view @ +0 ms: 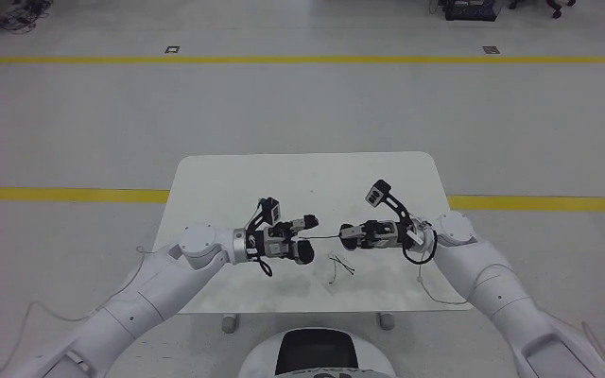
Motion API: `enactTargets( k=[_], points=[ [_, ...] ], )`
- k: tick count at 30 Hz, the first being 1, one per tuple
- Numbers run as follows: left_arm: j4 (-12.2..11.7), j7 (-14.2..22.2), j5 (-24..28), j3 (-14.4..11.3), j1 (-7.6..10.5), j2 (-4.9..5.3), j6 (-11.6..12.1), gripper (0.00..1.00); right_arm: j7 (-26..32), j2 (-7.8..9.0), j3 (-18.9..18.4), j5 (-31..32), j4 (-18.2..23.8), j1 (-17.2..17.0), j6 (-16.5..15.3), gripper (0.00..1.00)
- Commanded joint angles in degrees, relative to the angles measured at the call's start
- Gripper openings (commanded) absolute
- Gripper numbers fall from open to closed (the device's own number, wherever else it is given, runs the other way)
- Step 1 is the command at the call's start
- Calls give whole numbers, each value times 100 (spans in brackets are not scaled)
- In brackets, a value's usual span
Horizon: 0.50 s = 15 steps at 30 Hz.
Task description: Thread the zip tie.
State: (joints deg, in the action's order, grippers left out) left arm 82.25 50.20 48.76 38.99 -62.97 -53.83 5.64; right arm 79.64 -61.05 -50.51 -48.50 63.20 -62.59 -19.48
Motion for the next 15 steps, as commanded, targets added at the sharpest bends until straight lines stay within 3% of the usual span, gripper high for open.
enactTargets(
  k=[1, 7, 15],
  points=[
    [-8, 0, 2, 1, 2, -1, 4, 100, 0, 1, 1, 6, -3, 4, 0, 0],
    [-5, -29, 2, 0, -6, -3, 2, 100, -81, -1, 1, 25, 26, -17, 18, 0],
    [118, -292, -47, -50, -66, -88, -54, 100, -170, -19, -60, 108, 223, -145, 157, 0]
  ],
)
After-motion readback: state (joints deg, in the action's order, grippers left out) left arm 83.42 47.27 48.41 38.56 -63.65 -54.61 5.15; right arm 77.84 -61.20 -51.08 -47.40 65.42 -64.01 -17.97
